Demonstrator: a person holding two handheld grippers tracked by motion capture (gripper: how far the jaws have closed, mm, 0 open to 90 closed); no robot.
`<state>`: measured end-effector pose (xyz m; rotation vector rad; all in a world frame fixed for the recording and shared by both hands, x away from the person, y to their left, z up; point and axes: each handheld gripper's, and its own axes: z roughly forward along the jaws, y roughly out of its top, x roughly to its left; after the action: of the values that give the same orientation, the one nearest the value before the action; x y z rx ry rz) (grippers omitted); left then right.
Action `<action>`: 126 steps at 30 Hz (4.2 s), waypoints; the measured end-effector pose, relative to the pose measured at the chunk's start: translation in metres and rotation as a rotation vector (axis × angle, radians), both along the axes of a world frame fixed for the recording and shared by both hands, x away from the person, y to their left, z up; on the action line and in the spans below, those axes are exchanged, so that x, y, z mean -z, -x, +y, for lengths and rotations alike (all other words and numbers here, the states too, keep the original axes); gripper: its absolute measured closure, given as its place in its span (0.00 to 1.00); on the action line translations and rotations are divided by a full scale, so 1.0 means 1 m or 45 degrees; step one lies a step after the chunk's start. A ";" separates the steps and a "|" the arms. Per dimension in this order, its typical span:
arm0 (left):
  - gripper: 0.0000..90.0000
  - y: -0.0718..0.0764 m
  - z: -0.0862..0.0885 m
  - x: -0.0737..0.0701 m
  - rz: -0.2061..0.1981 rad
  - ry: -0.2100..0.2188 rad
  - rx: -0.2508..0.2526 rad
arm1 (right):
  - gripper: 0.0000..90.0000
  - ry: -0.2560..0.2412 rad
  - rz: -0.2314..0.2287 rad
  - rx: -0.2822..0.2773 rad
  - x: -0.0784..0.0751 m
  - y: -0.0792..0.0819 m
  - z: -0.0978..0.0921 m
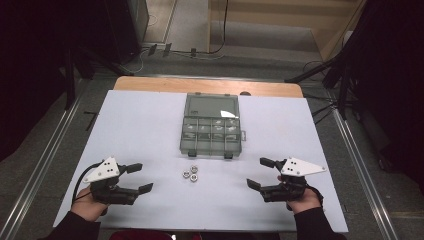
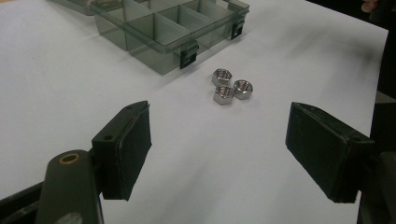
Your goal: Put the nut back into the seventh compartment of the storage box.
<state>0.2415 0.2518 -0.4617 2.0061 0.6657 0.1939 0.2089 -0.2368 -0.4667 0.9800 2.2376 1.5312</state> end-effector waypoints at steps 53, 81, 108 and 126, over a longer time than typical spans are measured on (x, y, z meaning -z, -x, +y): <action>0.25 -0.003 -0.005 0.000 0.022 -0.035 0.013 | 0.16 0.003 0.027 -0.115 -0.002 -0.010 0.012; 0.25 -0.002 -0.005 0.000 0.022 -0.040 0.012 | 0.17 0.001 0.038 -0.162 0.000 -0.034 0.055; 0.25 -0.002 -0.006 0.000 0.031 -0.038 0.031 | 0.20 0.029 -0.008 -0.191 0.001 -0.052 0.098; 0.25 -0.002 -0.005 0.000 0.026 -0.039 0.028 | 0.21 0.044 -0.028 -0.257 0.003 -0.068 0.140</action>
<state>0.2434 0.2468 -0.4620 2.0462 0.6567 0.1719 0.2769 -0.0971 -0.4692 0.7422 2.4010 1.5685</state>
